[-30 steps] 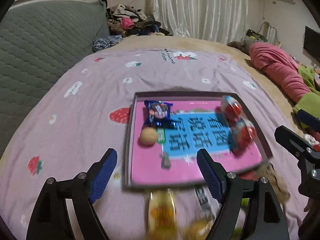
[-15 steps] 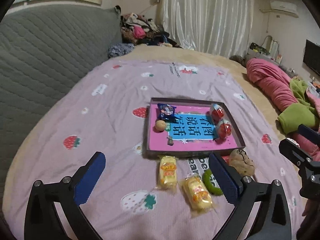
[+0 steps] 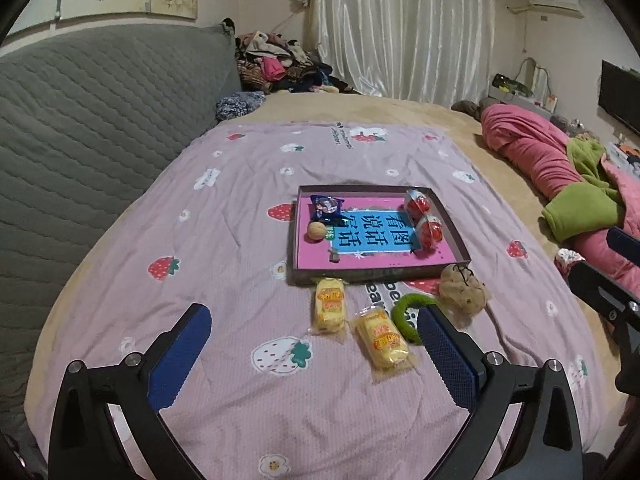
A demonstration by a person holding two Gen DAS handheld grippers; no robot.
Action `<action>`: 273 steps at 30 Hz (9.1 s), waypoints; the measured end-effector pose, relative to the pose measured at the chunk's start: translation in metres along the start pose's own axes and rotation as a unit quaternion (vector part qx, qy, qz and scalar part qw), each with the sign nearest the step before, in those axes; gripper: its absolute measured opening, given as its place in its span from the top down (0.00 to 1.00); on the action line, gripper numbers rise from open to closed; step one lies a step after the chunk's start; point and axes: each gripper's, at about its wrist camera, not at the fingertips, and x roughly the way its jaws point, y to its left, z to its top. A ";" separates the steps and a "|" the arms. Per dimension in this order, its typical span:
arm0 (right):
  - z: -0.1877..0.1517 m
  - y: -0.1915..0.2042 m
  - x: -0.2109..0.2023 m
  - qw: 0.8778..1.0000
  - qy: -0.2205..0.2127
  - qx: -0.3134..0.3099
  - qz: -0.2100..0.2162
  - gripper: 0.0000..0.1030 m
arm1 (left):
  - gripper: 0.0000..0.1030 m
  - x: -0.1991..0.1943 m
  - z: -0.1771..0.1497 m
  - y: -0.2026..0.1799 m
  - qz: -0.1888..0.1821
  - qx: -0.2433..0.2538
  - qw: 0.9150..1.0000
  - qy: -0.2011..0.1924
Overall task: Organize objects
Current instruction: 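Withdraw both open tools back from the tray, then lower the left tool onto the yellow cake packet while the right tool reaches the green ring, then lift the yellow cake packet with the left tool while the right tool lifts the green ring, then carry the cake packet with the left tool while the right tool carries the ring over the tray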
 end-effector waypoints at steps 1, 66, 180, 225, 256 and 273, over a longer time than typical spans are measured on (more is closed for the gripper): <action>-0.001 0.000 -0.002 1.000 0.000 -0.001 -0.001 0.04 | 0.00 -0.002 0.000 0.000 0.000 0.000 1.000 0.000; -0.092 0.026 0.023 0.997 0.068 -0.043 -0.005 0.04 | 0.00 0.023 -0.079 0.003 0.008 0.020 0.998 0.059; -0.097 0.025 0.201 0.971 0.181 -0.070 0.136 0.86 | 0.61 0.233 -0.042 -0.002 -0.013 0.017 0.986 0.164; -0.053 0.030 0.002 0.988 0.002 -0.010 0.157 0.86 | 0.61 -0.006 -0.054 -0.023 -0.018 0.044 0.999 0.010; -0.043 0.032 -0.023 0.990 -0.013 -0.014 0.139 0.86 | 0.61 -0.045 -0.048 -0.019 -0.021 0.034 0.999 -0.018; -0.030 0.030 -0.017 0.993 -0.017 -0.019 0.119 0.86 | 0.61 -0.038 -0.033 -0.024 -0.023 0.038 0.999 -0.023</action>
